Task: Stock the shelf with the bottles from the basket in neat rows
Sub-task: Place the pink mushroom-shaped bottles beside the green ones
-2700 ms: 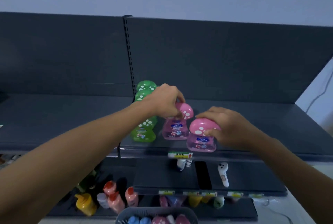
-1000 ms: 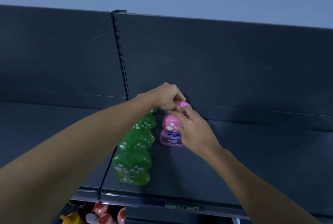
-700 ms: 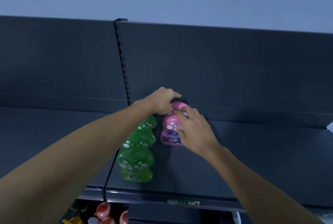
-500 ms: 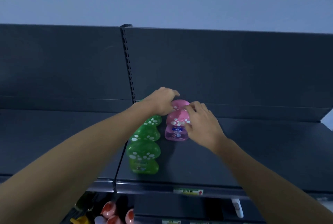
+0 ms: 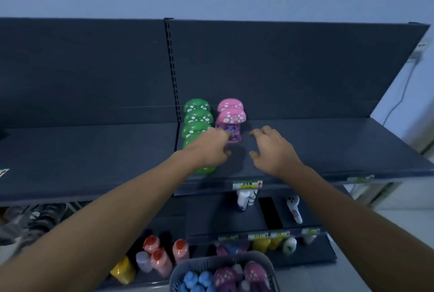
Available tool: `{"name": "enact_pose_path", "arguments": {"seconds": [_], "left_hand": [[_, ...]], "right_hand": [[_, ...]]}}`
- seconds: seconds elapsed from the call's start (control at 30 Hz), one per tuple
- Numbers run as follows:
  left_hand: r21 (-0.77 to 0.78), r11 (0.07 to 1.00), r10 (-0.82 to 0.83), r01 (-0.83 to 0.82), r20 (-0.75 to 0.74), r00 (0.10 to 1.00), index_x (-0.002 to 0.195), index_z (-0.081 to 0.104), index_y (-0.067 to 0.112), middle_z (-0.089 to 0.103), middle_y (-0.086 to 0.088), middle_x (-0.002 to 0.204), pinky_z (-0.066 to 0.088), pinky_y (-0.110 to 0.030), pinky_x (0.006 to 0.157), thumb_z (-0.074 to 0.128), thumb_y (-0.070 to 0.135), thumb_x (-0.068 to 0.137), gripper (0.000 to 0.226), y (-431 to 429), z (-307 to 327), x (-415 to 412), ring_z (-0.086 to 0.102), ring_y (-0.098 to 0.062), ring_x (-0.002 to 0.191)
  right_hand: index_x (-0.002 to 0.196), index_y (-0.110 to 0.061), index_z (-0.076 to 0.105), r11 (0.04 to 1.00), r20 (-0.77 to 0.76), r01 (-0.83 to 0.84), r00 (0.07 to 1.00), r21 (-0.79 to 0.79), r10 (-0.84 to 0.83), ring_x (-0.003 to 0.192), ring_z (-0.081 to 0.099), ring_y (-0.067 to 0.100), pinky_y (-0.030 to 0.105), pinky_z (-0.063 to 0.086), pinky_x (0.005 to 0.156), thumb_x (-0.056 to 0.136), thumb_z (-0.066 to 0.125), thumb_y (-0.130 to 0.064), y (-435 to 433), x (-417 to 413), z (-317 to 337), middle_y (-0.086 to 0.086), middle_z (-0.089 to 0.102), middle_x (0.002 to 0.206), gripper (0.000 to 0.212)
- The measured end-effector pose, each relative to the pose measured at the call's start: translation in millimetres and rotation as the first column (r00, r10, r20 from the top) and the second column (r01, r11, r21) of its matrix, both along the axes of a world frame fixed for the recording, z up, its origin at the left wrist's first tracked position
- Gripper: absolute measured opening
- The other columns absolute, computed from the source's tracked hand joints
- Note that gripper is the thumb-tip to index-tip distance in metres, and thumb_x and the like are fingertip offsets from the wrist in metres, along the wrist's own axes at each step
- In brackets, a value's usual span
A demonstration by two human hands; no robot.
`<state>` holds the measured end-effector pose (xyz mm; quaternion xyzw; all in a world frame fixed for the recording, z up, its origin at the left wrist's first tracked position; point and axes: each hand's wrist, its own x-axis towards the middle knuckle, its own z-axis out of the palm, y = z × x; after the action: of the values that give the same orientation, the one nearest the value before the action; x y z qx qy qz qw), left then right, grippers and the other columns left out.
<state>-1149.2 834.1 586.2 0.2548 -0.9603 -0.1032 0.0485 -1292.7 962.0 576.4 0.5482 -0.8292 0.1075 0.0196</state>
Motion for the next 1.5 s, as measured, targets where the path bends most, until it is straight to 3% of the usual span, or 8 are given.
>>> {"name": "enact_pose_path", "arguments": {"seconds": [0.2, 0.47, 0.57, 0.83, 1.1, 1.23, 1.4, 1.5], "left_hand": [[0.104, 0.993, -0.042, 0.050, -0.078, 0.996, 0.135, 0.059, 0.011, 0.063, -0.010, 0.133, 0.048, -0.037, 0.102, 0.064, 0.025, 0.093, 0.045, 36, -33, 28, 0.057, -0.028, 0.123], [0.211, 0.977, -0.040, 0.036, 0.015, 0.999, 0.118, 0.065, 0.012, 0.067, -0.009, 0.122, 0.051, -0.040, 0.094, 0.062, 0.020, 0.091, 0.029, 64, -103, 44, 0.060, -0.031, 0.114], [0.277, 0.961, -0.033, 0.003, 0.104, 0.994, 0.126, 0.061, 0.011, 0.063, -0.011, 0.128, 0.050, -0.040, 0.096, 0.060, 0.022, 0.094, 0.034, 75, -154, 51, 0.057, -0.031, 0.119], [0.436, 0.882, 0.017, -0.177, 0.347, 0.938, 0.111, 0.067, 0.010, 0.068, -0.017, 0.115, 0.052, -0.038, 0.085, 0.057, 0.021, 0.090, 0.026, 105, -302, 63, 0.065, -0.036, 0.108], [0.545, 0.803, 0.003, -0.242, 0.402, 0.916, 0.152, 0.035, 0.005, 0.038, -0.020, 0.154, 0.042, -0.041, 0.108, 0.054, 0.007, 0.092, 0.063, 112, -412, 61, 0.043, -0.035, 0.139], [0.570, 0.790, -0.019, -0.227, 0.393, 0.919, 0.161, 0.018, 0.008, 0.028, -0.023, 0.159, 0.045, -0.034, 0.100, 0.052, 0.001, 0.094, 0.076, 111, -437, 56, 0.048, -0.038, 0.133], [0.516, 0.844, -0.083, -0.145, 0.394, 0.915, 0.160, 0.021, 0.008, 0.036, -0.016, 0.158, 0.023, -0.037, 0.118, 0.055, 0.008, 0.096, 0.072, 109, -455, 56, 0.036, -0.030, 0.144], [0.500, 0.857, -0.098, -0.123, 0.393, 0.914, 0.154, 0.037, 0.015, 0.044, -0.007, 0.155, 0.016, -0.037, 0.118, 0.056, 0.021, 0.099, 0.058, 104, -461, 58, 0.034, -0.023, 0.146]], "right_hand": [[0.133, -0.013, 0.051, 0.999, 0.006, 0.007, 1.000, 0.034, -0.007, 0.115, 0.050, 0.027, 0.040, 0.048, 0.090, 0.092, 0.058, -0.025, 43, 28, -37, 0.008, 0.052, 0.124, 0.044], [0.130, -0.017, 0.054, 0.988, 0.105, 0.020, 0.994, 0.152, -0.036, 0.123, 0.048, 0.028, 0.039, 0.042, 0.089, 0.091, 0.060, -0.022, 74, 38, -101, 0.006, 0.051, 0.129, 0.040], [0.133, -0.018, 0.053, 0.974, 0.106, 0.002, 0.994, 0.226, -0.026, 0.120, 0.051, 0.029, 0.038, 0.036, 0.083, 0.092, 0.059, -0.025, 85, 39, -144, 0.006, 0.052, 0.127, 0.042], [0.121, -0.013, 0.058, 0.904, 0.291, -0.073, 0.955, 0.422, -0.059, 0.109, 0.058, 0.035, 0.037, 0.046, 0.076, 0.088, 0.060, -0.021, 107, 34, -266, 0.010, 0.054, 0.119, 0.033], [0.135, -0.010, 0.050, 0.837, 0.353, -0.111, 0.930, 0.536, -0.103, 0.122, 0.053, 0.037, 0.044, 0.051, 0.091, 0.094, 0.060, -0.032, 100, 22, -363, 0.017, 0.053, 0.133, 0.048], [0.134, -0.012, 0.055, 0.826, 0.351, -0.155, 0.935, 0.542, -0.055, 0.128, 0.049, 0.033, 0.041, 0.047, 0.101, 0.093, 0.065, -0.035, 97, 24, -388, 0.012, 0.053, 0.141, 0.048], [0.137, -0.014, 0.051, 0.790, 0.302, -0.159, 0.953, 0.592, -0.035, 0.133, 0.045, 0.034, 0.044, 0.047, 0.103, 0.094, 0.064, -0.036, 95, 26, -398, 0.014, 0.047, 0.144, 0.050], [0.132, -0.011, 0.049, 0.780, 0.297, -0.165, 0.955, 0.603, -0.027, 0.127, 0.050, 0.036, 0.044, 0.050, 0.097, 0.094, 0.061, -0.031, 93, 24, -398, 0.017, 0.053, 0.136, 0.045]]}}
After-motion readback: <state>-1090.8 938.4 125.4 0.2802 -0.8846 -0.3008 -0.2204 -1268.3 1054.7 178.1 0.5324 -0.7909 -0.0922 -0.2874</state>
